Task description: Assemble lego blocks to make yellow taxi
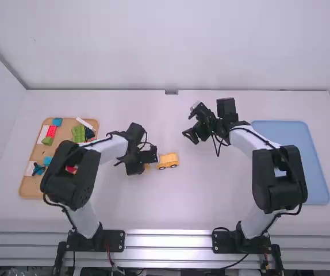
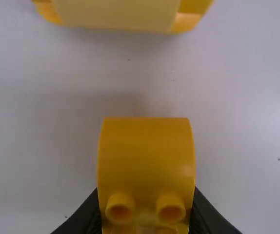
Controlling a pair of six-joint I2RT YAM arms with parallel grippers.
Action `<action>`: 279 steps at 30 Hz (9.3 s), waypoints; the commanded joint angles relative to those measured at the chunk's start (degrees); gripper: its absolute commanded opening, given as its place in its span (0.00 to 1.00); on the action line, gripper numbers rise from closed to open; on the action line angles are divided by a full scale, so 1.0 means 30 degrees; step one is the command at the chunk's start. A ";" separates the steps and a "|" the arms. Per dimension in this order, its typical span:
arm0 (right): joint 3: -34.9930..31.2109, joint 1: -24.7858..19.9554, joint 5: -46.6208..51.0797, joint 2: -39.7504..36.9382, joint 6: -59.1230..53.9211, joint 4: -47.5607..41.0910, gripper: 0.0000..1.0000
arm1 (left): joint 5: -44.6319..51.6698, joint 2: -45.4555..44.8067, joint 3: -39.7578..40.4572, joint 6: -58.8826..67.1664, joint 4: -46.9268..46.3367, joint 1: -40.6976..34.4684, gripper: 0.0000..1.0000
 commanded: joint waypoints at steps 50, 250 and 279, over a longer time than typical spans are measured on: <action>0.0437 0.0000 -0.0204 -0.0350 -0.1188 0.0401 0.99 | 1.1613 0.0503 -0.3162 -0.6455 0.7614 0.6856 0.99; -0.3687 0.2783 -0.4597 0.7650 -0.9821 0.9828 0.55 | 1.5059 -0.0066 -0.7257 -0.5304 2.2127 0.5326 0.99; -0.3687 -1.2233 0.8335 -0.2193 0.1311 0.4342 0.58 | 0.4335 -0.2259 -0.9347 -1.2160 2.1915 0.5231 0.99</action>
